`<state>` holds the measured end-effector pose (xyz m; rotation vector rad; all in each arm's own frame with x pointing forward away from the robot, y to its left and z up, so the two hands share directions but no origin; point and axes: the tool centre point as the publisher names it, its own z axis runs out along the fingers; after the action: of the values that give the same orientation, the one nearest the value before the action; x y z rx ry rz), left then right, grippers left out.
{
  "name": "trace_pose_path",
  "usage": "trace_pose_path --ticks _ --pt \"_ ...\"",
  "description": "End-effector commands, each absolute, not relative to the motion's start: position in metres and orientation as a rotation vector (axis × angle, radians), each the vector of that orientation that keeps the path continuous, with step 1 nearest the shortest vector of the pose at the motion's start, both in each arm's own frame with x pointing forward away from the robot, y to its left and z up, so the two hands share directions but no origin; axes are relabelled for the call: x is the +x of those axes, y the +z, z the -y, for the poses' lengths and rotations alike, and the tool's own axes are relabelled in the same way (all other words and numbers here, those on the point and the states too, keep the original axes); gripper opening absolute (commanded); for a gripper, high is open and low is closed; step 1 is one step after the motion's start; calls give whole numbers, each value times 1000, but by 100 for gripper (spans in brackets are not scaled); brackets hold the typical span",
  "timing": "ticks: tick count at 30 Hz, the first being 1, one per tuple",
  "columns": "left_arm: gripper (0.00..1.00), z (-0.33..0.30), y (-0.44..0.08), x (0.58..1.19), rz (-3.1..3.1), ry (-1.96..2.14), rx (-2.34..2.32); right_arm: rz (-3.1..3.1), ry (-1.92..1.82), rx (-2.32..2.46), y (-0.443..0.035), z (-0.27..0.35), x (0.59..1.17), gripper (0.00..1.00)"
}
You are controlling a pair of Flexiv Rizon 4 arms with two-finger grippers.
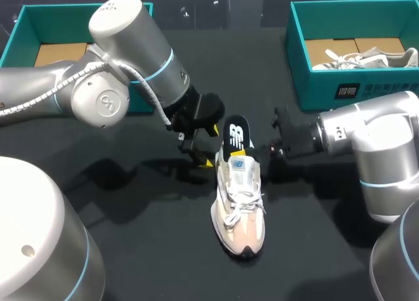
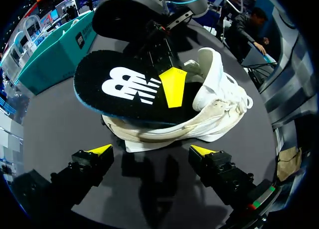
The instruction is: Take the shoe out of the shoebox, open the shoe tongue, remove and reinsert the insole, then place the shoe into the shoebox
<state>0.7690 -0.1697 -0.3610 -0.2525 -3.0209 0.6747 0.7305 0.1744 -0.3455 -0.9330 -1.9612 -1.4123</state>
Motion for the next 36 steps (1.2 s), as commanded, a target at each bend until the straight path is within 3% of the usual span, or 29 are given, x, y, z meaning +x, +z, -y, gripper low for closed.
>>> trace_pose_path --ticks 1,7,10,13,26,29,31,36 --pt "100 170 -362 769 3021 673 -255 1958 -1407 -944 -351 -178 718 0" --pt "100 170 -362 769 3021 673 -255 1952 -1406 -919 -351 -184 718 0" --pt "100 170 -362 769 3021 673 -255 1964 -1419 -895 -346 -186 723 22" --pt "100 170 -362 769 3021 673 -255 1985 -1448 -869 -337 -186 729 26" --pt "100 170 -362 769 3021 673 -255 2034 -1525 -877 -317 -177 751 22" --pt "100 170 -362 769 3021 673 -255 2021 -1538 -885 -318 -175 757 16" --pt "100 170 -362 769 3021 673 -255 2008 -1537 -896 -320 -176 760 0" --pt "100 170 -362 769 3021 673 -255 1982 -1496 -904 -327 -179 760 0"
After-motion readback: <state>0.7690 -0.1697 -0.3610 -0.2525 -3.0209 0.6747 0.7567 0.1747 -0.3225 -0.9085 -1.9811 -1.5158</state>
